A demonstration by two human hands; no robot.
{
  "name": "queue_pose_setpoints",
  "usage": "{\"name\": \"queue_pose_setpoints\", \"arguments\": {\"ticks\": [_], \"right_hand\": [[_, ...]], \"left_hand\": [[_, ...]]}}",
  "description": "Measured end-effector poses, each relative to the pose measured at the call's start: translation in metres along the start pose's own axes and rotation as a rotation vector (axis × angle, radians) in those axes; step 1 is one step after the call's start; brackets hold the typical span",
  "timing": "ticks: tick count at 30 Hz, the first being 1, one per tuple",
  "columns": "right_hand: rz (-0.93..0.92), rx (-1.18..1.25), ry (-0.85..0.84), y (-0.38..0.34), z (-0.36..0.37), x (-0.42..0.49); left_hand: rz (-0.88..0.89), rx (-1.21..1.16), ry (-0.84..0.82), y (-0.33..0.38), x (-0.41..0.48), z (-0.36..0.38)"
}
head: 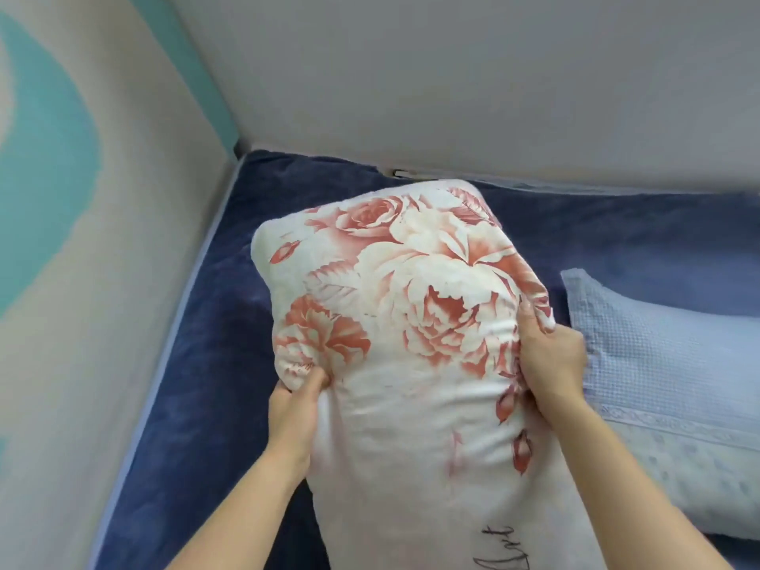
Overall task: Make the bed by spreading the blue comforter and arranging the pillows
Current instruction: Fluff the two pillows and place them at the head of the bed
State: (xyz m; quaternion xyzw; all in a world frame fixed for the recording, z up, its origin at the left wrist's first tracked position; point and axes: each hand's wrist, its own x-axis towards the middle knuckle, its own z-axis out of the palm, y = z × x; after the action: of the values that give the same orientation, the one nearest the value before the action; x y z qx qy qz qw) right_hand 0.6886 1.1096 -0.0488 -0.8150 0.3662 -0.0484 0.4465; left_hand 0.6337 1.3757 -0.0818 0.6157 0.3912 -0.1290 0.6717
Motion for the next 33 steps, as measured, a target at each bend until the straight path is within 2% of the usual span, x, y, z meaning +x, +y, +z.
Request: {"name": "queue_pose_setpoints", "arguments": {"ticks": [6,8,10,12,14,16,18,20,23,26,27,29,31,33], "right_hand": [[-0.06,0.194,-0.232,-0.129,0.101,0.028],[-0.102,0.26,-0.323,-0.151,0.13,0.031],[-0.159,0.282,-0.425,-0.155,0.154,0.023],[-0.216,0.176,-0.53,-0.137,0.186,0.005],[-0.2,-0.071,-0.667,-0.098,0.212,-0.02],[-0.113,-0.291,-0.761,-0.045,0.234,-0.045],[0.015,-0.3,-0.731,0.001,0.244,-0.063],[0.152,-0.201,-0.674,0.033,0.25,-0.083],[0.257,-0.031,-0.666,0.043,0.26,-0.115],[0.243,0.152,-0.571,0.031,0.281,-0.143],[0.206,0.145,-0.562,0.032,0.285,-0.15],[0.109,-0.032,-0.603,0.037,0.283,-0.159],[0.034,-0.332,-0.629,0.055,0.268,-0.156],[0.034,-0.452,-0.597,0.072,0.246,-0.143]], "left_hand": [[0.393,0.03,0.173,0.148,0.1,-0.058],[0.493,0.067,0.172,0.191,0.142,-0.085],[0.54,0.201,0.121,0.212,0.173,-0.104],[0.467,0.445,0.092,0.195,0.201,-0.117],[0.344,0.783,0.122,0.144,0.218,-0.126],[0.251,0.901,0.19,0.082,0.216,-0.139],[0.183,0.784,0.276,0.035,0.213,-0.158],[0.1,0.639,0.349,0.0,0.216,-0.182],[0.142,0.315,0.358,-0.015,0.219,-0.198],[0.237,0.125,0.446,-0.005,0.221,-0.203],[0.297,0.125,0.507,-0.002,0.22,-0.205],[0.373,0.251,0.628,0.002,0.216,-0.208],[0.226,0.492,0.636,0.003,0.205,-0.197],[0.127,0.65,0.566,-0.002,0.19,-0.168]]}}
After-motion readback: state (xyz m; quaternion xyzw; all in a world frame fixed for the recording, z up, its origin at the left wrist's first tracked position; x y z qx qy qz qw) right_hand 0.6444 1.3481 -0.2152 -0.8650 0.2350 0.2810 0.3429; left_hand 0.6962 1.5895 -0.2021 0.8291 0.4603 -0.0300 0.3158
